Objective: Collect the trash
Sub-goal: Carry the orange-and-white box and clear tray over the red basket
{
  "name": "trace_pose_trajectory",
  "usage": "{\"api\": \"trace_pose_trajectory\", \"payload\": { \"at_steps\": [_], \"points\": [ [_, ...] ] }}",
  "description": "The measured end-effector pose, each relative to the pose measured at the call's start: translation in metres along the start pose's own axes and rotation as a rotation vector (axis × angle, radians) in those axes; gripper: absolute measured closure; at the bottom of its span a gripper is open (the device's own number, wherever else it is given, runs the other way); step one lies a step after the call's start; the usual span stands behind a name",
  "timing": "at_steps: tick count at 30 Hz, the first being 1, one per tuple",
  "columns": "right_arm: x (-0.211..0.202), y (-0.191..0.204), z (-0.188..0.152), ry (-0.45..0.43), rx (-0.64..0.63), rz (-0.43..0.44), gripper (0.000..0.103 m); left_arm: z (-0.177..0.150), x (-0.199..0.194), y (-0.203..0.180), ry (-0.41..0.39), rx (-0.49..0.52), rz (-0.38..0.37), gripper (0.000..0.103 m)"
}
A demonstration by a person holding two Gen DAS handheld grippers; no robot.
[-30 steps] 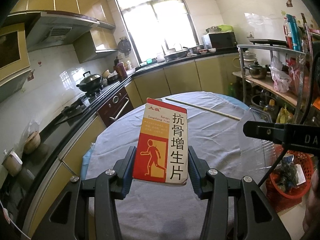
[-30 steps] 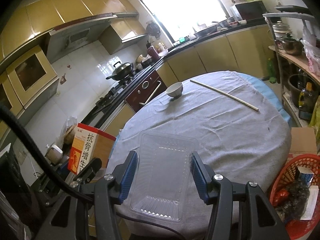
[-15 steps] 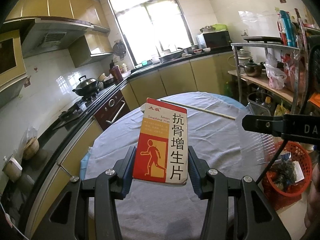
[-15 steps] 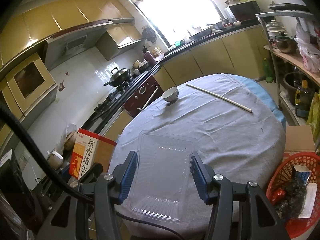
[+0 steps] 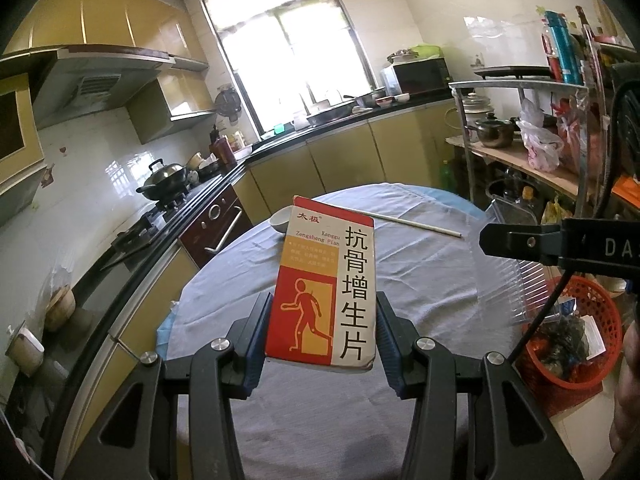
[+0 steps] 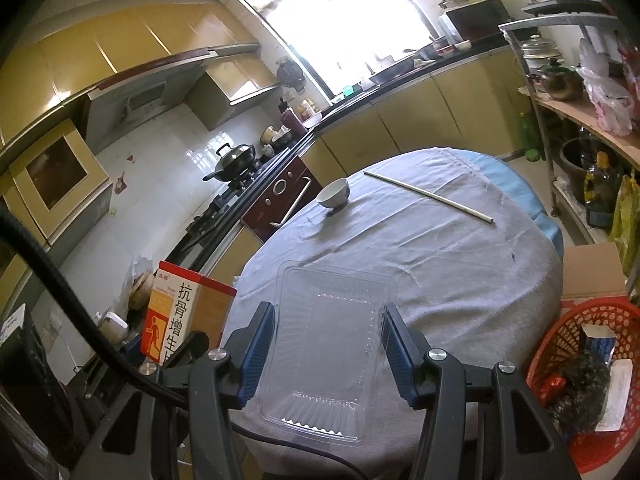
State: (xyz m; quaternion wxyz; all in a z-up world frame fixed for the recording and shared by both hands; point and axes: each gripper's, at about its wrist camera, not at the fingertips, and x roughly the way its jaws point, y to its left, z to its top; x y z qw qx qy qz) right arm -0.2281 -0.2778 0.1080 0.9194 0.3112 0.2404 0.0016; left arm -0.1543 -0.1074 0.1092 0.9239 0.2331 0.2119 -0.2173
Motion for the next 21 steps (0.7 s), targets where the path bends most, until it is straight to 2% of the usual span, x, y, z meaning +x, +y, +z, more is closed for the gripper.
{"api": "trace_pose_trajectory", "payload": {
  "at_steps": [21],
  "points": [
    [-0.020,-0.030,0.002,-0.026,0.058,-0.011,0.046,0.011,0.004,-0.033,0.005,0.071,-0.036,0.052]
  ]
}}
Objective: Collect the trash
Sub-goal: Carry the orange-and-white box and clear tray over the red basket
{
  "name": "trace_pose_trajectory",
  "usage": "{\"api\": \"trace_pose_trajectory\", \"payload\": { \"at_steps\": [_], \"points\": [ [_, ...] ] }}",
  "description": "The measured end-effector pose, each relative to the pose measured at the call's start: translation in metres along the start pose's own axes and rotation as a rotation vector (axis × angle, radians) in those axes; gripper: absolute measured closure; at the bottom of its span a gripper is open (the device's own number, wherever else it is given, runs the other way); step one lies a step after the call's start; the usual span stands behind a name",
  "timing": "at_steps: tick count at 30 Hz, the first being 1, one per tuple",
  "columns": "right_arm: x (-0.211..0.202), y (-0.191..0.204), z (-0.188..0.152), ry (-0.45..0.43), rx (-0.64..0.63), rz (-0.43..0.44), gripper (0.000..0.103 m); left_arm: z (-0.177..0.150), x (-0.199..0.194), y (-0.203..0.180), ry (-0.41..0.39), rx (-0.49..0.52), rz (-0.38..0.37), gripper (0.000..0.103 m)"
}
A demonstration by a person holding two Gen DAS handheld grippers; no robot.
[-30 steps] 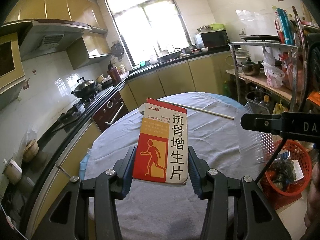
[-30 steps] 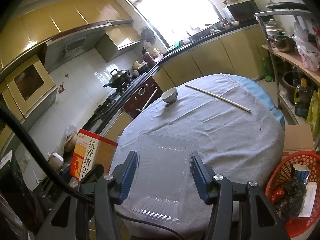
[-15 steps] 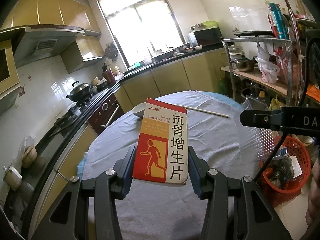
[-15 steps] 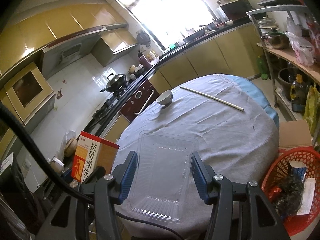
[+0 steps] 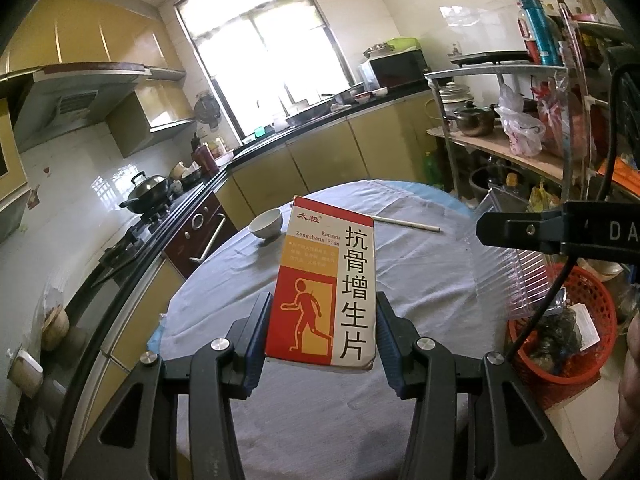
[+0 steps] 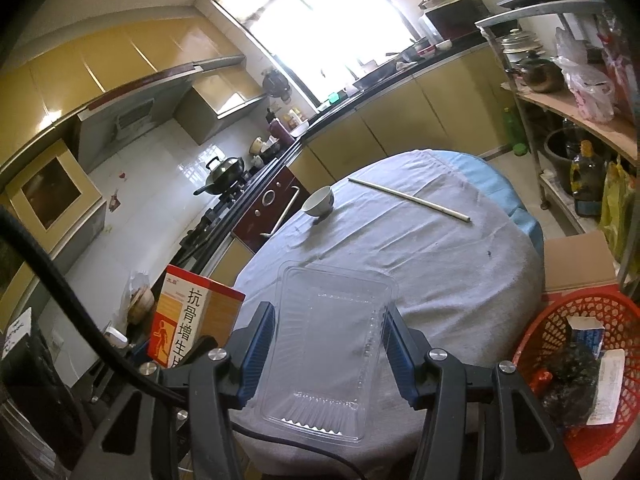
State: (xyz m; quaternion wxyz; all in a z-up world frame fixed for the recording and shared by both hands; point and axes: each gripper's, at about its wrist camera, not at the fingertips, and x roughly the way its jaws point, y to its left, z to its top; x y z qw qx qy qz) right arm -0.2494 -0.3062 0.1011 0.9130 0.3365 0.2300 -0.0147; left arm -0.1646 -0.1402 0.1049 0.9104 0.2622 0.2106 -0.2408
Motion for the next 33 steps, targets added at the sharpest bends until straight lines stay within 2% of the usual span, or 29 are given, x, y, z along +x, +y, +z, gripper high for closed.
{"api": "trace_pose_trajectory", "payload": {
  "at_steps": [16,33],
  "points": [
    [-0.023,-0.025,0.002,-0.031,0.047,-0.017,0.046,0.009,-0.002,-0.024,-0.005,0.048,-0.051,0.052],
    [-0.056,-0.076,0.005,-0.064,0.135,-0.057,0.045,0.025,0.006,-0.064,0.009,0.090,-0.100,0.052]
  ]
}}
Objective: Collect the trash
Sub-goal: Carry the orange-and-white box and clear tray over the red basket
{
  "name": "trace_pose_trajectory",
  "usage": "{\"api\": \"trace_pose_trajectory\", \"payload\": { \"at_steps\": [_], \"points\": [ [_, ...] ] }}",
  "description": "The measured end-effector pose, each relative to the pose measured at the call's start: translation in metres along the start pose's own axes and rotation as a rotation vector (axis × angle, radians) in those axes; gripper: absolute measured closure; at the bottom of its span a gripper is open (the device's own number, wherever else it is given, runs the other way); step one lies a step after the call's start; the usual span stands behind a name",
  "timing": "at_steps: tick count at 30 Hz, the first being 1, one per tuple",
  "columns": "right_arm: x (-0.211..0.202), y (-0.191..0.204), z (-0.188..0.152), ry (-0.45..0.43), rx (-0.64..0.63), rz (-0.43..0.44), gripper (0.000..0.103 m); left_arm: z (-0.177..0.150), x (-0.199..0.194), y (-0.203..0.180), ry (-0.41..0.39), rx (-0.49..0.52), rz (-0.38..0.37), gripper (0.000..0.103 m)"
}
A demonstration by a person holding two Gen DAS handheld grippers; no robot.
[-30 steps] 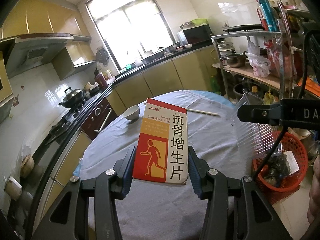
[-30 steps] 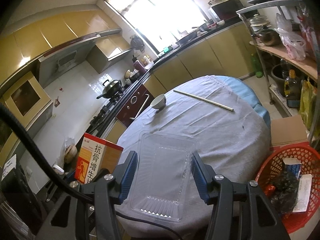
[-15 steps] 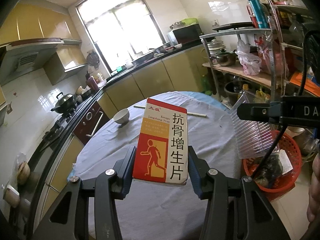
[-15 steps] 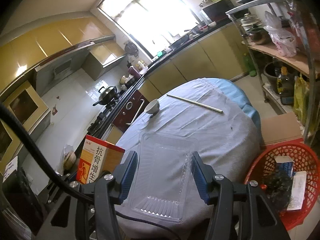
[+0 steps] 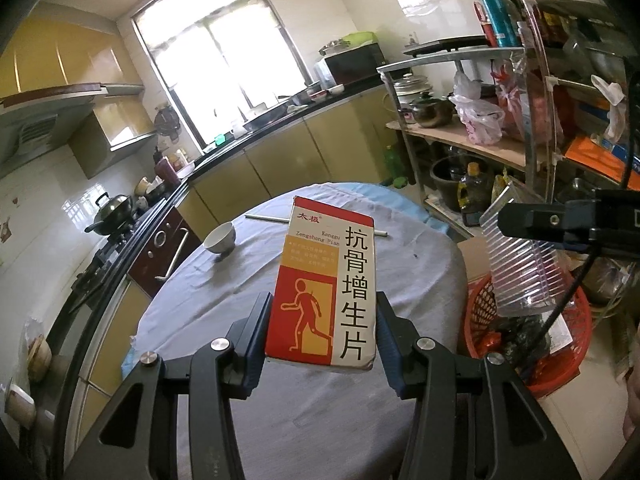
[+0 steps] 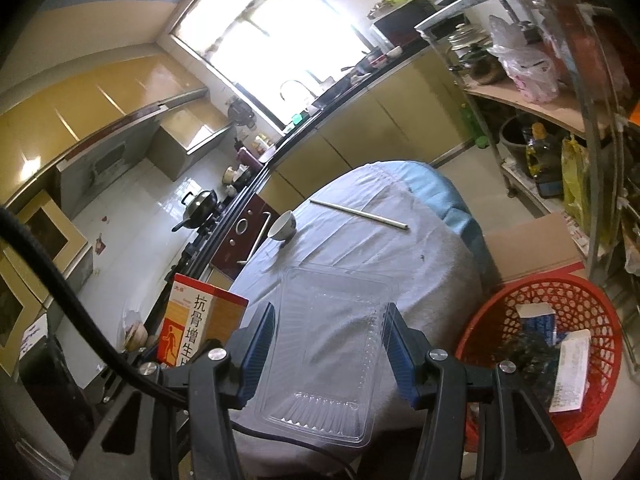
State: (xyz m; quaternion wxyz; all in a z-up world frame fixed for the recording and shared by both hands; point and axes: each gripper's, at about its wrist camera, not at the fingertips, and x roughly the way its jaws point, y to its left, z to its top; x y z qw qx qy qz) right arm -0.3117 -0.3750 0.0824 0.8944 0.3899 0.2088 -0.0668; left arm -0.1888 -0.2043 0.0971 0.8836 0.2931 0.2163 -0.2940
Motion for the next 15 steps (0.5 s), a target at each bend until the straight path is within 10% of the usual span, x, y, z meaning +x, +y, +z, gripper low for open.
{"api": "trace_pose_trajectory", "payload": {
  "at_steps": [15],
  "points": [
    [-0.027,-0.074,0.003,-0.013,0.130,-0.008,0.045,0.018,0.018,-0.060,0.031,0.084,-0.038,0.052]
  ]
}}
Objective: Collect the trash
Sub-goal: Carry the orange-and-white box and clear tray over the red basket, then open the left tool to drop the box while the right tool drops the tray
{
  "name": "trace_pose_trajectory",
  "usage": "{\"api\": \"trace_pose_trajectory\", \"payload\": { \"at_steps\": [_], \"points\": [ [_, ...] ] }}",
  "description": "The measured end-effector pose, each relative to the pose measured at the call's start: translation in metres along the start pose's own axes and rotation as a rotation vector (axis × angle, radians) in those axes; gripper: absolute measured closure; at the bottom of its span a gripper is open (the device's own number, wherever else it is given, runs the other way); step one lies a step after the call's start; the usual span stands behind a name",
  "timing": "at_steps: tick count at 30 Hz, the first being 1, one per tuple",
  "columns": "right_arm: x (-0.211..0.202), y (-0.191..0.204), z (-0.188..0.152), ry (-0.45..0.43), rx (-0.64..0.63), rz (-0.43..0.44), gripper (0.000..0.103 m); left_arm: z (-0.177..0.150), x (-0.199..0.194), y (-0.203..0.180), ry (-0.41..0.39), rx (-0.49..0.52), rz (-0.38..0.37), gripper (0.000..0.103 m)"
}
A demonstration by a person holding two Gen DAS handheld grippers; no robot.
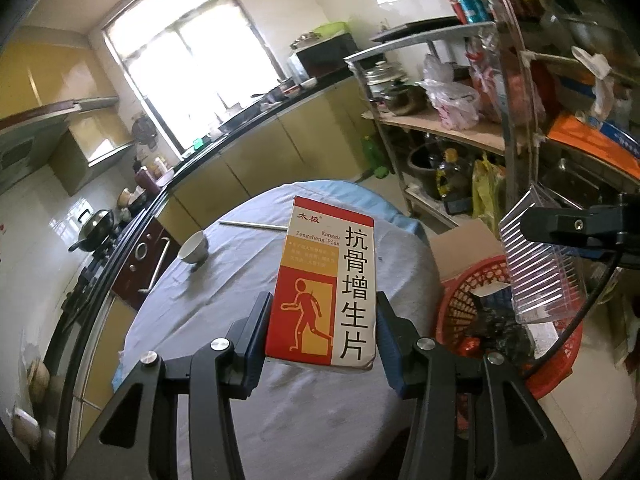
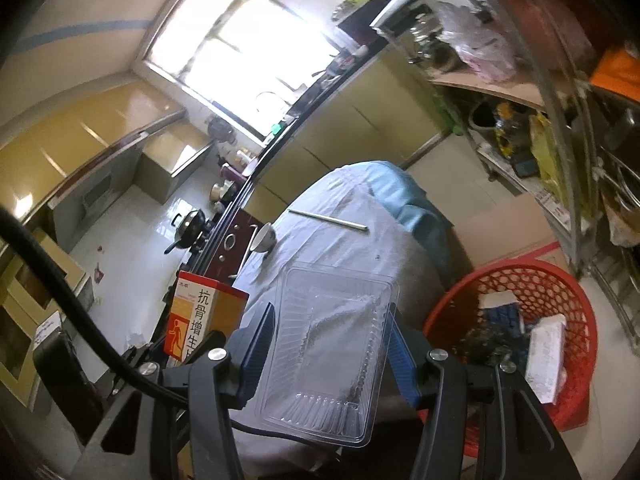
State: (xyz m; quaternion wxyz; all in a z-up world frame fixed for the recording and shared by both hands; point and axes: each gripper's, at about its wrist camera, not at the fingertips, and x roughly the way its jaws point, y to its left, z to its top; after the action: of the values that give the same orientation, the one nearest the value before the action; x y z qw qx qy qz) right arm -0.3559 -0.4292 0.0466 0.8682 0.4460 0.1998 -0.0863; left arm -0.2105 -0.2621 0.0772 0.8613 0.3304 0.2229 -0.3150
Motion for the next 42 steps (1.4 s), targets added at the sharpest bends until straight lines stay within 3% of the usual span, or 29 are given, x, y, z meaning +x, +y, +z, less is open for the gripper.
{"api": "trace_pose_trajectory", "payload": {
  "at_steps": [7,42],
  "points": [
    [-0.016,-0.035,0.003,-0.021,0.076,-0.010,0.045,0.007,0.002,-0.026,-0.001,0.056,-0.028,0.052],
    [-0.048,-0.087,0.005,-0.058,0.177,-0.071,0.045,0.011,0.028,-0.082,0.070,0.136,-0.156,0.052]
  ]
}}
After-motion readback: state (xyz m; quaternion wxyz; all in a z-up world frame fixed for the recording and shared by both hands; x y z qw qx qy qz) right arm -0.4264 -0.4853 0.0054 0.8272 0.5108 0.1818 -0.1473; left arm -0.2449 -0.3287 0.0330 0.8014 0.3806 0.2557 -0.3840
